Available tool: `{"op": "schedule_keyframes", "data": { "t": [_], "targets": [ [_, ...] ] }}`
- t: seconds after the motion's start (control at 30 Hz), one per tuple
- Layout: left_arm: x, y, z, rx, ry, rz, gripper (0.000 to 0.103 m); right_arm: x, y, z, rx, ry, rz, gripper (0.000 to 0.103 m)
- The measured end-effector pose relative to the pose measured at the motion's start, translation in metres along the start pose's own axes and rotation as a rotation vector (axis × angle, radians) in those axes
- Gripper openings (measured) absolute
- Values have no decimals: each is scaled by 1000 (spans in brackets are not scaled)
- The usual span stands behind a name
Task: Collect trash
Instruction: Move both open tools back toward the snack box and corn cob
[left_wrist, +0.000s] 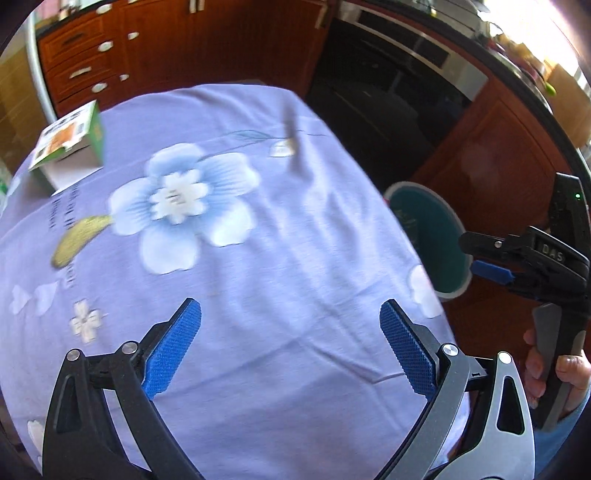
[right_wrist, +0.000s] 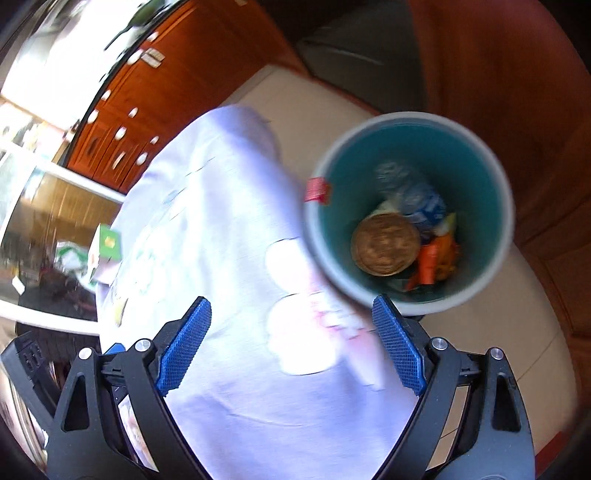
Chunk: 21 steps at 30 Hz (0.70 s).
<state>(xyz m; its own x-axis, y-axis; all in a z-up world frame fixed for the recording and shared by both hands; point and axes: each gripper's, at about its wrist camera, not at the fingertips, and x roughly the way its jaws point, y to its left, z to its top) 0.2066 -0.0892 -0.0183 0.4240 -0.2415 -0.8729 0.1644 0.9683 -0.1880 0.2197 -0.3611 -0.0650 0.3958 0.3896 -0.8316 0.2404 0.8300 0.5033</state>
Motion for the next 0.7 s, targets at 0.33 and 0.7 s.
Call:
{"op": "schedule_keyframes", "data": {
  "t": [0.33,0.7],
  "targets": [
    [-11,126,-12,-144,-7,105,97,35,99,-28,-154,92,19,85],
    [10,192,5,-85,8,163,97,91,169,-37,-260,191,8,85]
  ]
}}
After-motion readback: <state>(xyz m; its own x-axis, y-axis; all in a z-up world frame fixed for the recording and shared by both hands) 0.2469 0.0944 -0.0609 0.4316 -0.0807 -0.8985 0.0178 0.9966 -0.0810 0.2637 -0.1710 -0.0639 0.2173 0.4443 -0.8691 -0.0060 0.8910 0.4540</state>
